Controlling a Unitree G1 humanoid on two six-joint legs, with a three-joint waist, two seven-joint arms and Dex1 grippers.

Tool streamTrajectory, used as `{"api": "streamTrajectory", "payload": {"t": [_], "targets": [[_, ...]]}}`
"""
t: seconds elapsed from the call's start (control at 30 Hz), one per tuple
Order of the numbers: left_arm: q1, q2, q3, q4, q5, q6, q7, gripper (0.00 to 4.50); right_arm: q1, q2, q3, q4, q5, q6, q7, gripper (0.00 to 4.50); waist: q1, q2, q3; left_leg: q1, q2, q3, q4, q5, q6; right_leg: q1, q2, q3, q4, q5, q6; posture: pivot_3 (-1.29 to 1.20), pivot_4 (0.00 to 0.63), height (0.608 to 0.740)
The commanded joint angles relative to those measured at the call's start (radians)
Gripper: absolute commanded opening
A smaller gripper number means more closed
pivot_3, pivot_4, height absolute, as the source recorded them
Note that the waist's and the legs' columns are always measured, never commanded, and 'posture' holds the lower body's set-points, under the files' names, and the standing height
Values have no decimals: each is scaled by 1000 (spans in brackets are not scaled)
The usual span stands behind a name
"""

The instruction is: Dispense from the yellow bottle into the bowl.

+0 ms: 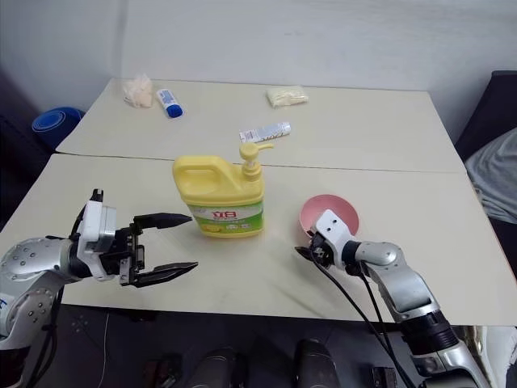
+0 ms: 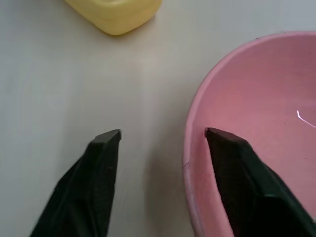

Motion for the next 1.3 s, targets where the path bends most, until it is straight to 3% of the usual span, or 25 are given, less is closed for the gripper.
{"api": "streamTrajectory", "payload": {"t": [0.03,0.13,0.2,0.3,0.43,0.67,0.87,1.3], "targets": [[-45,12,40,-32,-48,32,12,4500,-11,-9,-7,-6,-13,-36,25,1294,-1,0,0,0,0,0,0,0,0,0,0,0,0,0,0,0,150,740],[-116,28,52,-44,-112,97,23,4500,-22,-25,-19,-27,-8,-27,50,353,-1,0,0,0,0,0,0,0,0,0,0,0,0,0,0,0,150,740],[-231,33,60,-33,-181,165,70,4089,-46,-55,-36,-62,5,-18,85,0,-1,-1,0,0,0,0,1,0,0,0,0,0,0,0,0,0,150,740],[-404,39,17,19,-146,192,109,3231,-99,-93,-65,-110,42,22,132,0,1,-1,1,-1,0,-2,2,1,0,1,1,1,0,0,1,0,150,740],[-708,-20,-94,169,-97,265,160,2021,-232,-133,-67,-126,63,80,191,0,1,-1,1,-1,-1,-1,2,1,0,0,2,0,1,1,2,0,150,740],[-990,-59,-298,408,76,316,66,30,-383,-159,-40,-110,62,124,273,0,0,-2,2,-2,-3,-1,0,1,-1,-1,7,0,-2,1,2,0,150,740],[-1075,-57,-385,438,112,418,-51,30,-462,-190,-26,-84,41,102,334,0,-2,-2,3,-5,-2,2,1,2,-2,-7,9,2,0,1,2,0,150,740],[-1075,-101,-483,474,267,447,-68,30,-518,-196,-21,-129,52,156,382,0,1,-2,3,-17,-1,-1,13,2,-2,-15,9,2,6,1,2,0,150,740]]}}
